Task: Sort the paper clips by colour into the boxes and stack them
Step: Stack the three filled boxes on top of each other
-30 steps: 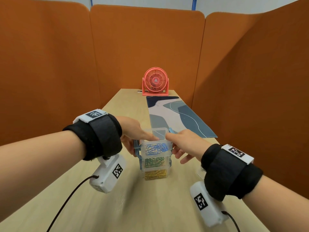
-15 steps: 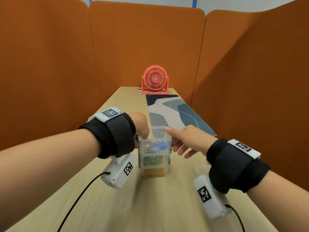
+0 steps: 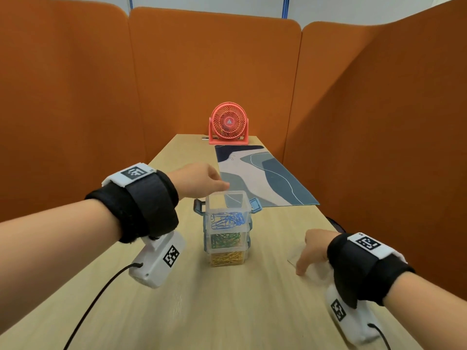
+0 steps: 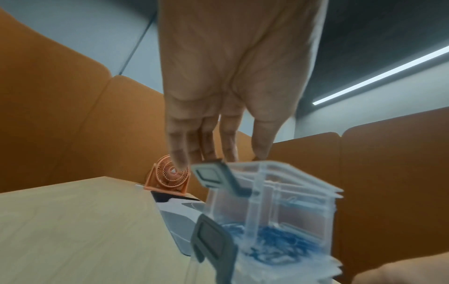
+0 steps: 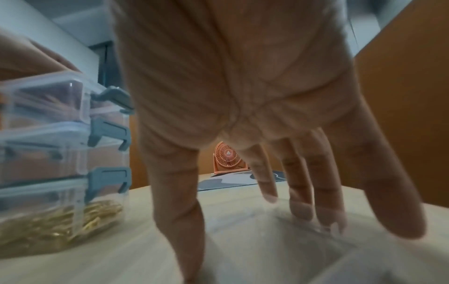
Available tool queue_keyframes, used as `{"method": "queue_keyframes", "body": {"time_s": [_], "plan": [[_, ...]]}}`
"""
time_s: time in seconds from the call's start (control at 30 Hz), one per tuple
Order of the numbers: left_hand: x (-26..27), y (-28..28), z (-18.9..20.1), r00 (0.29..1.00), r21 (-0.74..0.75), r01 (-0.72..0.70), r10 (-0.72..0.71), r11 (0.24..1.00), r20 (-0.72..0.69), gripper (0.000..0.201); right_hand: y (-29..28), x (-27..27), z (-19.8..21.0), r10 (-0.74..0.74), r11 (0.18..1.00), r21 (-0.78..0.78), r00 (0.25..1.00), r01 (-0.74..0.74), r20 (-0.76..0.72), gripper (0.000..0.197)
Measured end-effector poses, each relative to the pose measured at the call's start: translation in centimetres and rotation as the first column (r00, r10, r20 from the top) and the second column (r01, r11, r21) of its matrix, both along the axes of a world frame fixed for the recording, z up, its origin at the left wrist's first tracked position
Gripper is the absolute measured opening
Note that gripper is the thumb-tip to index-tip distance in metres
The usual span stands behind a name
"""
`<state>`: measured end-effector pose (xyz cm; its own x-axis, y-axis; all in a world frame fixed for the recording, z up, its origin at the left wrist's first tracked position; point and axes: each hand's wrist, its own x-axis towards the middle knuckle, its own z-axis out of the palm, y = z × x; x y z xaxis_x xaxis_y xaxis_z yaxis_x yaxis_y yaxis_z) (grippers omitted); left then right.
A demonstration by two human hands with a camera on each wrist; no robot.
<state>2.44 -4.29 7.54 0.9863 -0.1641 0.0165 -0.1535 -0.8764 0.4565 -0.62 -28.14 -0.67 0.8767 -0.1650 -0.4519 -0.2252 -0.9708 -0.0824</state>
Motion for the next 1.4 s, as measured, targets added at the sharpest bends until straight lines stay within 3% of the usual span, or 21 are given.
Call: {"method": "queue_keyframes", "body": {"time_s": [0.1, 0.17, 0.23, 0.3, 0.37, 0.43, 0.5, 0.57, 0.6, 0.67, 0.73, 0.87, 0.9, 0.97, 1.03, 1.1, 1.13, 1.23, 1.4], "plan": [[-0.6, -0.4, 0.9, 0.987, -0.160, 0.078, -0.054, 0.984, 0.149, 0.031, 0.2, 0.1, 0.8, -0.083, 0.976, 0.212, 0.986, 0.051, 0.145, 0.055], [-0.9, -0.6, 1.5, 0.980, -0.258, 0.157, -0.118, 0.953, 0.160, 0.034, 0.9, 0.2, 2.5, -0.207, 0.873, 0.487, 0.919, 0.019, 0.336, 0.056], [-1.0, -0.8, 2.0, 0.975, -0.292, 0.221, -0.201, 0.931, 0.095, 0.047, 2.2, 0.1, 4.8, -0.337, 0.613, 0.782, 0.859, -0.111, 0.385, 0.065], [-1.0, -1.2, 2.3, 0.956, -0.292, 0.283, -0.294, 0.914, 0.007, 0.065, 3.7, -0.5, 6.8, -0.349, 0.339, 0.905, 0.860, -0.256, 0.373, 0.073], [-1.1, -1.8, 2.2, 0.922, -0.328, 0.352, -0.385, 0.877, -0.041, 0.068, 5.3, -1.0, 7.6, -0.316, 0.188, 0.923, 0.870, -0.335, 0.380, 0.072], [-1.3, -2.3, 2.2, 0.903, -0.394, 0.376, -0.427, 0.839, -0.048, 0.057, 6.4, -1.3, 7.5, -0.308, 0.108, 0.926, 0.874, -0.361, 0.377, 0.059], [-1.2, -2.1, 2.4, 0.914, -0.410, 0.353, -0.403, 0.841, -0.042, 0.046, 6.9, -1.2, 7.0, -0.335, 0.143, 0.917, 0.853, -0.373, 0.400, 0.058], [-0.8, -1.6, 2.6, 0.942, -0.366, 0.307, -0.334, 0.879, -0.013, 0.027, 6.7, -0.6, 6.5, -0.340, 0.302, 0.884, 0.826, -0.356, 0.449, 0.061], [-0.7, -1.3, 2.7, 0.952, -0.339, 0.283, -0.304, 0.897, -0.011, 0.021, 6.5, -0.3, 6.1, -0.344, 0.354, 0.878, 0.828, -0.323, 0.443, 0.052], [-0.5, -1.0, 2.6, 0.959, -0.295, 0.262, -0.283, 0.919, -0.030, 0.018, 6.3, 0.0, 5.6, -0.353, 0.358, 0.895, 0.849, -0.265, 0.393, 0.034], [-0.5, -0.9, 2.4, 0.959, -0.298, 0.268, -0.284, 0.916, -0.012, 0.017, 6.4, 0.2, 5.1, -0.347, 0.343, 0.898, 0.851, -0.275, 0.393, 0.029], [-0.7, -0.7, 3.2, 0.954, -0.366, 0.248, -0.160, 0.897, 0.253, 0.011, 6.6, 0.5, 5.3, -0.347, 0.430, 0.863, 0.834, -0.265, 0.429, 0.034], [-0.8, -0.6, 3.5, 0.932, -0.319, 0.244, -0.130, 0.916, 0.339, 0.015, 6.5, 0.6, 5.2, -0.332, 0.463, 0.859, 0.856, -0.219, 0.397, 0.037], [-1.3, -0.4, 3.9, 0.888, -0.092, 0.207, -0.147, 0.974, 0.436, 0.022, 6.4, 0.6, 5.0, -0.281, 0.531, 0.839, 0.910, -0.117, 0.304, 0.034], [-1.8, -0.6, 3.5, 0.890, 0.178, 0.189, -0.245, 0.966, 0.384, 0.026, 6.5, 0.4, 4.7, -0.257, 0.575, 0.817, 0.935, -0.055, 0.243, 0.032], [-1.9, -0.8, 2.4, 0.920, 0.335, 0.221, -0.310, 0.916, 0.239, 0.036, 6.7, 0.4, 4.5, -0.270, 0.537, 0.843, 0.941, -0.030, 0.206, 0.030], [-1.9, -0.9, 2.0, 0.935, 0.345, 0.249, -0.317, 0.905, 0.159, 0.045, 6.7, 0.4, 4.4, -0.280, 0.504, 0.863, 0.942, -0.022, 0.187, 0.029], [-1.7, -0.9, 2.0, 0.949, 0.206, 0.312, -0.316, 0.927, -0.018, 0.069, 6.9, 0.2, 4.4, -0.293, 0.419, 0.908, 0.949, 0.017, 0.118, 0.025], [-0.8, -0.6, 2.7, 0.954, 0.162, 0.300, -0.297, 0.940, -0.042, 0.046, 6.9, -0.1, 4.7, -0.306, 0.342, 0.938, 0.951, 0.061, 0.049, 0.021]]}}
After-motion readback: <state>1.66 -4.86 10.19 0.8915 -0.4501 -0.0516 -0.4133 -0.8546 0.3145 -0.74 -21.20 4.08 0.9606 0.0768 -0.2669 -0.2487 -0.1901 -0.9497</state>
